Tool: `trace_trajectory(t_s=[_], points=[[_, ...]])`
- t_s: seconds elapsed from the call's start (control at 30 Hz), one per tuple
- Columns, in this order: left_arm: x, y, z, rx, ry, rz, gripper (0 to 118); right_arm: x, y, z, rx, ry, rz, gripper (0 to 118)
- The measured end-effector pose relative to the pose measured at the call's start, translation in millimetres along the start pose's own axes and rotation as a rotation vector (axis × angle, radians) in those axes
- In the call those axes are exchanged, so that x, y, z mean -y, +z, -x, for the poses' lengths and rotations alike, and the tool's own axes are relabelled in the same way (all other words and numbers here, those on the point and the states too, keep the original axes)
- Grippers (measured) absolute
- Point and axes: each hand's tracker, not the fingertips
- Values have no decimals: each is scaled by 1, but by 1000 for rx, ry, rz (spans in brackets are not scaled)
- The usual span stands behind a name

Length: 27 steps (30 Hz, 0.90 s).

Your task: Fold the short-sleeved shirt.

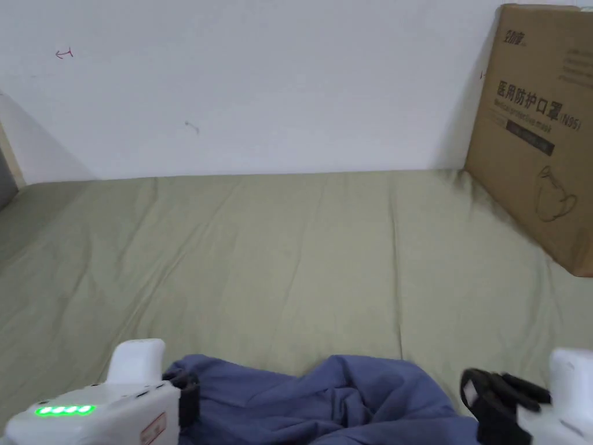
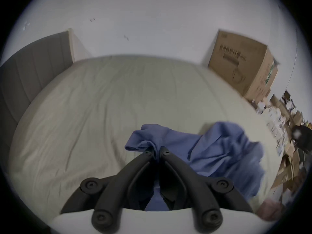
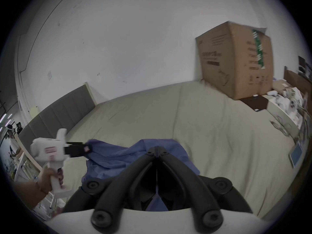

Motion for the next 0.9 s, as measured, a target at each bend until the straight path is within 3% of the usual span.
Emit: trace_trajectory(t_s=[0.1,0.13,0.2,0.23,0.3,0.47,0.57,0.63,0.67,0.73,0.77,0.8,0.83,0.9], points=[[6,40,-3,29,9,-50,3,-47,-54,-10,-52,22,94,4],[9,48,-3,28,8,-52,3,-61,-78,-15,-51,-4,181,25],[18,61,-2,31,13,-68,3,-81,-130,-30,-86,-104,387,107],[21,64,-1,31,19,-69,3,-84,-158,-38,-102,-130,508,114],[27,65,2,28,34,-62,3,-81,-196,-46,3,-167,603,114],[38,60,8,5,58,-38,3,-47,-264,-53,185,-25,785,114],[45,56,15,-13,99,-33,3,-18,-282,-48,173,19,906,113],[47,53,19,-16,111,-20,3,-16,-270,-36,197,154,831,113],[49,52,20,-20,111,-9,3,-19,-265,-35,172,146,826,112],[51,50,22,-25,107,3,3,-26,-248,-31,132,140,819,87],[52,49,23,-22,106,11,3,-29,-238,-29,110,142,803,67],[52,49,22,-21,103,18,3,-31,-229,-26,88,147,794,30],[53,50,20,-24,97,22,3,-33,-220,-23,73,154,788,8],[51,55,17,-32,81,17,3,-39,-195,-18,9,126,727,8]])
